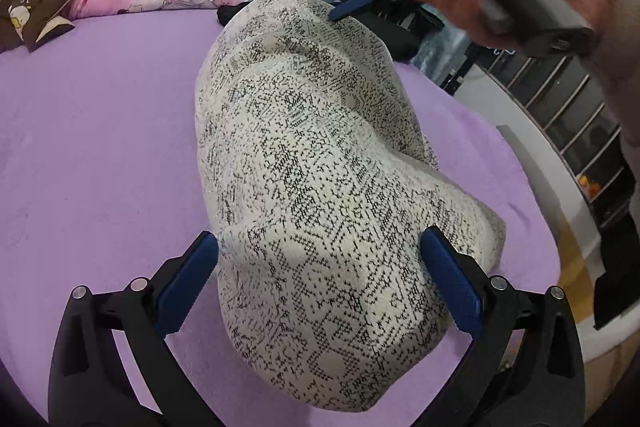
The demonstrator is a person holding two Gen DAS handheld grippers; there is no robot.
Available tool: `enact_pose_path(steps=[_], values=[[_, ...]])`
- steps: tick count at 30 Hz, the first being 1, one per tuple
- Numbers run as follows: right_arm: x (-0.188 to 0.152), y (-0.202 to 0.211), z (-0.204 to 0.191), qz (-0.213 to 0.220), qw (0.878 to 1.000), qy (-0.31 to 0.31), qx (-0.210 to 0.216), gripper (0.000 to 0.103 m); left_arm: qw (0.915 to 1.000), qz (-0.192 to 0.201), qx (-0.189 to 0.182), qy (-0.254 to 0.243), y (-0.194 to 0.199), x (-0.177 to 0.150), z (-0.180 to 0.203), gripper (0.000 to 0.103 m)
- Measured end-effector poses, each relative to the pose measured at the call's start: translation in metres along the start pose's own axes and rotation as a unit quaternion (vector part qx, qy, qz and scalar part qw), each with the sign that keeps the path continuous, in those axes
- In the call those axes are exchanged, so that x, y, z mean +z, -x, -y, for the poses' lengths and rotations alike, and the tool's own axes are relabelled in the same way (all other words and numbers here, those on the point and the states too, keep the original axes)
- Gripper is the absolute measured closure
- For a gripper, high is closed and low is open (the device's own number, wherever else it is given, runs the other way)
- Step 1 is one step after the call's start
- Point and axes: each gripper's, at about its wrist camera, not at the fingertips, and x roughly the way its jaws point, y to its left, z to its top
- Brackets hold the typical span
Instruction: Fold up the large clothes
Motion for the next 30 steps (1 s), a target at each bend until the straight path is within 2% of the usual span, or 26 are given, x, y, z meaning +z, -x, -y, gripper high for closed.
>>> enact_pose_path(steps=[8, 12, 18, 23, 27, 30], values=[[0.023, -0.077, 0.023, -0.049, 0.997, -0.001, -0.057, 0.009, 0.9994, 0.000, 0.022, -0.027, -0.005, -0.009, 0.012, 0.005], [0.027, -0.115, 0.041, -0.069, 0.996, -0.021, -0.050, 0.005, 0.9992, 0.004, 0.024, -0.032, -0.008, -0.011, 0.014, 0.005], [0.038, -0.149, 0.043, -0.085, 0.995, -0.003, -0.053, 0.005, 0.9992, 0.004, 0.023, -0.033, -0.009, -0.011, 0.013, 0.005], [0.038, -0.136, 0.041, -0.080, 0.996, 0.019, -0.034, 0.005, 0.9998, -0.006, -0.001, -0.021, -0.007, -0.008, 0.007, 0.005], [0.019, -0.088, 0.049, -0.047, 0.998, 0.028, 0.004, 0.005, 0.9995, -0.020, -0.021, -0.010, 0.003, -0.001, -0.001, 0.006], [-0.001, -0.051, 0.059, -0.036, 0.999, 0.020, 0.034, 0.005, 0.9993, -0.015, -0.033, -0.007, 0.017, 0.007, -0.006, 0.007]])
